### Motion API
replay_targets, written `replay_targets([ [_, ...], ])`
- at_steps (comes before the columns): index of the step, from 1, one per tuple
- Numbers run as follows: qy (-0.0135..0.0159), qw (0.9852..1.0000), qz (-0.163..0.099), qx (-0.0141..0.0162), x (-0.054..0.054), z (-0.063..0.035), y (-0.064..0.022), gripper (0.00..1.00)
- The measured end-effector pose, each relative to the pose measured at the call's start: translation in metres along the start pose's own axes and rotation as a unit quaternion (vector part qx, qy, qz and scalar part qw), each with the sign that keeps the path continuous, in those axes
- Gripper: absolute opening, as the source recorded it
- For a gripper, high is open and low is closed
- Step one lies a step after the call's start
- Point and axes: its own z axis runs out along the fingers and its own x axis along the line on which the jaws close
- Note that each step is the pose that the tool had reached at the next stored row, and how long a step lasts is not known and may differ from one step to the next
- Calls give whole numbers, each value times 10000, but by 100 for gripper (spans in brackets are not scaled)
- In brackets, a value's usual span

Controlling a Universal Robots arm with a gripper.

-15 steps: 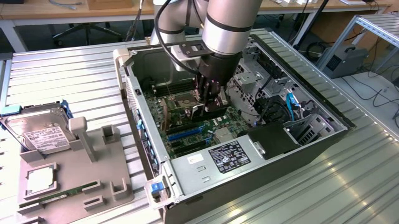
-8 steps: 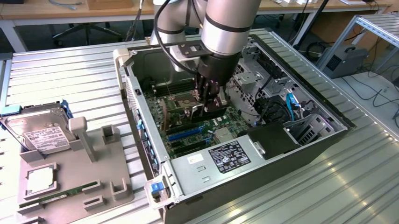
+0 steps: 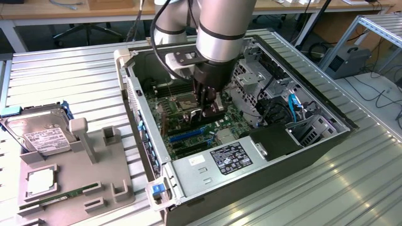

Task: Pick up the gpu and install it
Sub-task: 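Insert the gpu into the slot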

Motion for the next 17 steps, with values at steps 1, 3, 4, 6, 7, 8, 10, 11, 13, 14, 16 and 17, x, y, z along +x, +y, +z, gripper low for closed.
replay_targets([
  [1, -1, 10000, 0, 11, 0, 14, 5, 27],
  [3, -1, 10000, 0, 39, 1, 48, 19, 27],
  [4, 1, 10000, 0, 48, 2, 57, 22, 27],
  [6, -1, 10000, 0, 54, 1, 67, 22, 27],
  [7, -1, 10000, -1, 74, 2, 95, 24, 27],
  [8, -2, 10000, -1, 92, 2, 115, 25, 27],
  [10, -2, 10000, -1, 97, 2, 119, 27, 27],
  [11, -2, 9999, -1, 114, 3, 130, 43, 27],
  [13, -3, 9999, -1, 124, 4, 133, 67, 27],
  [14, -3, 9999, -1, 125, 5, 133, 75, 27],
  [16, -3, 9999, -2, 125, 5, 133, 76, 27],
  [17, -3, 9999, -1, 125, 5, 133, 80, 27],
])
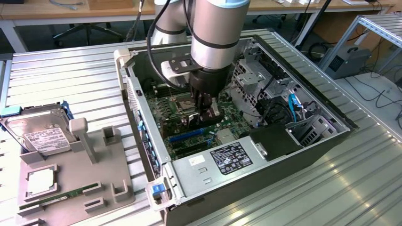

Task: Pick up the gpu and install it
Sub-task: 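Insert the gpu into the slot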

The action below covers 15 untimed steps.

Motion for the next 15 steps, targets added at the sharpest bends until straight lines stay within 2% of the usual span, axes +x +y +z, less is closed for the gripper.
replay_targets([
  [8, -1, 10000, -1, 21, 22, -3, 61, 27],
  [9, 2, 10000, 8, 23, 16, 1, 96, 27],
  [13, 2, 10000, 13, 32, 17, 5, 127, 27],
  [15, 17, 10000, 13, 18, 17, 5, 123, 27],
])
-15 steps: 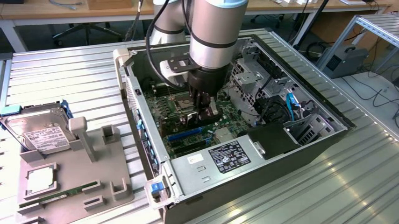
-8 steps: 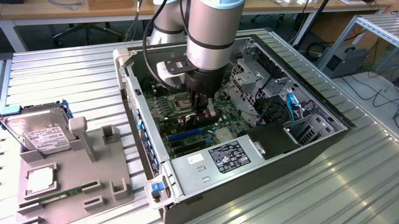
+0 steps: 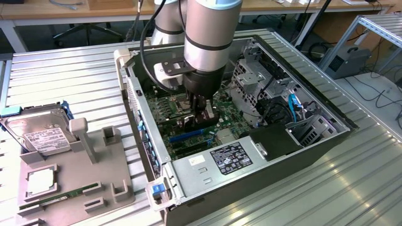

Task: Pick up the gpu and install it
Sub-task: 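Insert the gpu into the slot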

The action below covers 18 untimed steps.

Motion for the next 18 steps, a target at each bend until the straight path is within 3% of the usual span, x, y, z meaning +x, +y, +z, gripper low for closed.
replay_targets([
  [1, 15, 10000, 3, -12, -1, 0, -7, 27],
  [5, 17, 10000, 3, -25, -1, 1, -10, 27],
  [7, 20, 10000, 4, -73, -1, 0, -13, 27],
  [18, 19, 10000, 4, -74, -1, 1, -2, 27],
])
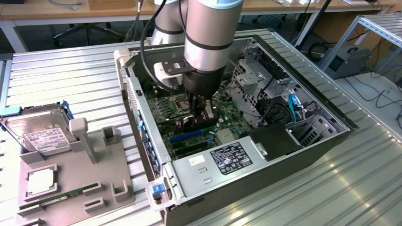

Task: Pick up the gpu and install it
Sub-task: 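Insert the gpu into the slot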

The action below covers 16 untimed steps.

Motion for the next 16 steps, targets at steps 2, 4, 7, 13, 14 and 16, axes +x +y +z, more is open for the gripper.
replay_targets([
  [2, 0, 10000, -1, 0, 0, 0, 8, 27],
  [4, -1, 10000, 0, 0, 1, 4, 9, 27],
  [7, 0, 10000, -1, 0, 1, 33, 10, 27],
  [13, 0, 10000, 0, 0, 1, 67, 11, 27],
  [14, 1, 10000, 0, 0, 1, 67, 11, 27],
  [16, 0, 10000, 0, -4, 1, 68, 10, 27],
])
